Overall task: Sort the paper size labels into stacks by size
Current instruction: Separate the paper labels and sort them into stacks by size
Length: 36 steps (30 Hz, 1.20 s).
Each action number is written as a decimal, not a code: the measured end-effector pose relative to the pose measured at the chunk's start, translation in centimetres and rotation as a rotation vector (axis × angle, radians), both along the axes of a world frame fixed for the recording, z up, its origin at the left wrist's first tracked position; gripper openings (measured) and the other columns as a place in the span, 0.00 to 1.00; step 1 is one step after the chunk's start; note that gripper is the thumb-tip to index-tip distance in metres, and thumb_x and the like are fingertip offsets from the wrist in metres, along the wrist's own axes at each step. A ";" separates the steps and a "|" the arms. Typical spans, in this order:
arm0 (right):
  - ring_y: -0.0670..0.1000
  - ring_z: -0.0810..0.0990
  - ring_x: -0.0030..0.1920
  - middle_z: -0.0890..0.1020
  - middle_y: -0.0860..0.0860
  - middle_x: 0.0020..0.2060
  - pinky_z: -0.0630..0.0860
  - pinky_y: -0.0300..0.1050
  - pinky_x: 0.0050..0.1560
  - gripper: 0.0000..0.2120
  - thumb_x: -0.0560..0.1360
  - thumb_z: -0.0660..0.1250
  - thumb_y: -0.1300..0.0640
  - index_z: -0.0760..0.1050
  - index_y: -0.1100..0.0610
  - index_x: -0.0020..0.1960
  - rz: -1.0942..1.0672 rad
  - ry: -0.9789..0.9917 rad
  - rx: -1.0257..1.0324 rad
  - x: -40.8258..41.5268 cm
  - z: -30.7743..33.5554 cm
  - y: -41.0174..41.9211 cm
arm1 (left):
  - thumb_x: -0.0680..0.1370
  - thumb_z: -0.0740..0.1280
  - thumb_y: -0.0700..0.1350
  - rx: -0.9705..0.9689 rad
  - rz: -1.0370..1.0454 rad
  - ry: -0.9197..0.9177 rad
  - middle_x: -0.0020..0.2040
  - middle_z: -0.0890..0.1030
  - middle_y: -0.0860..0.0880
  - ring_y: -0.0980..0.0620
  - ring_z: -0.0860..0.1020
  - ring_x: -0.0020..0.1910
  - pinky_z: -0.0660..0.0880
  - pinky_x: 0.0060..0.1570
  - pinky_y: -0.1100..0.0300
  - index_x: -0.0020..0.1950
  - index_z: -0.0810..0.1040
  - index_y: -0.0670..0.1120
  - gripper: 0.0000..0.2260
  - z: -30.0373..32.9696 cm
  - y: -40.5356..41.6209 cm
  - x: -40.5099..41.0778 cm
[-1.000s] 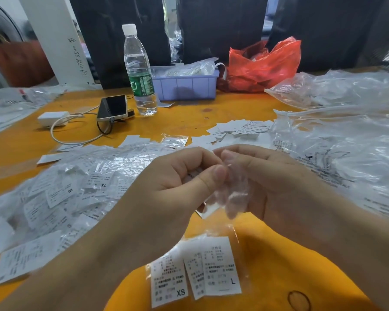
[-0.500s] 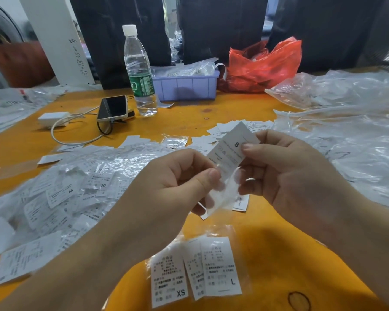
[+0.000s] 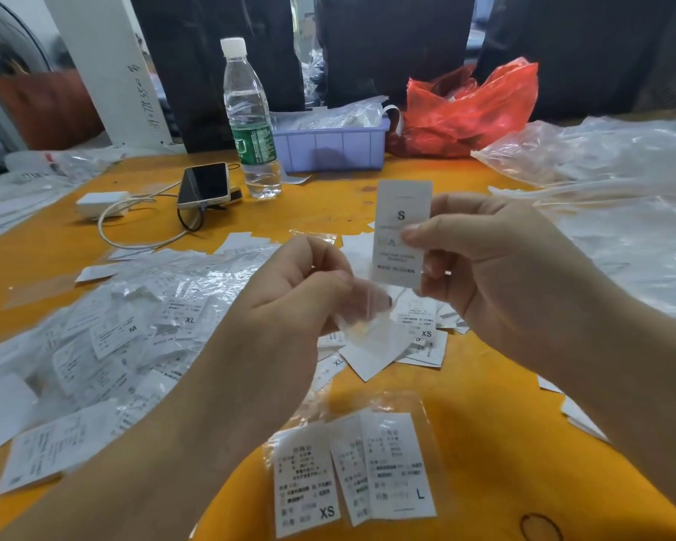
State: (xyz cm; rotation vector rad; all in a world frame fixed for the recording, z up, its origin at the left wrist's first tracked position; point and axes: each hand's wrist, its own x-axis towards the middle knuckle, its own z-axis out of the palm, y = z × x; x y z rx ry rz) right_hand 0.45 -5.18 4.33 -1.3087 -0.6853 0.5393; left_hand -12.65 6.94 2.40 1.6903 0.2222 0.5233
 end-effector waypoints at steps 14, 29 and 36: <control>0.48 0.78 0.28 0.83 0.53 0.31 0.73 0.39 0.26 0.04 0.67 0.67 0.58 0.79 0.58 0.39 0.033 -0.307 -0.011 -1.3 -0.9 -2.3 | 0.75 0.64 0.50 0.353 0.116 -0.042 0.32 0.81 0.54 0.57 0.78 0.31 0.79 0.33 0.57 0.45 0.77 0.58 0.04 -0.2 0.0 -0.3; 0.51 0.78 0.34 0.82 0.47 0.32 0.72 0.43 0.30 0.08 0.68 0.65 0.48 0.81 0.49 0.39 0.034 -0.665 -0.266 -1.6 -0.3 -2.5 | 0.77 0.63 0.52 0.533 0.179 -0.042 0.37 0.82 0.61 0.56 0.80 0.38 0.77 0.36 0.57 0.45 0.78 0.56 0.05 0.2 0.1 -0.6; 0.49 0.79 0.33 0.83 0.47 0.33 0.76 0.44 0.32 0.08 0.68 0.65 0.48 0.80 0.51 0.38 -0.014 -0.587 -0.225 -1.4 -0.5 -2.3 | 0.76 0.63 0.50 0.437 0.090 -0.037 0.37 0.83 0.59 0.58 0.81 0.37 0.75 0.34 0.70 0.44 0.80 0.55 0.07 0.3 0.2 -0.6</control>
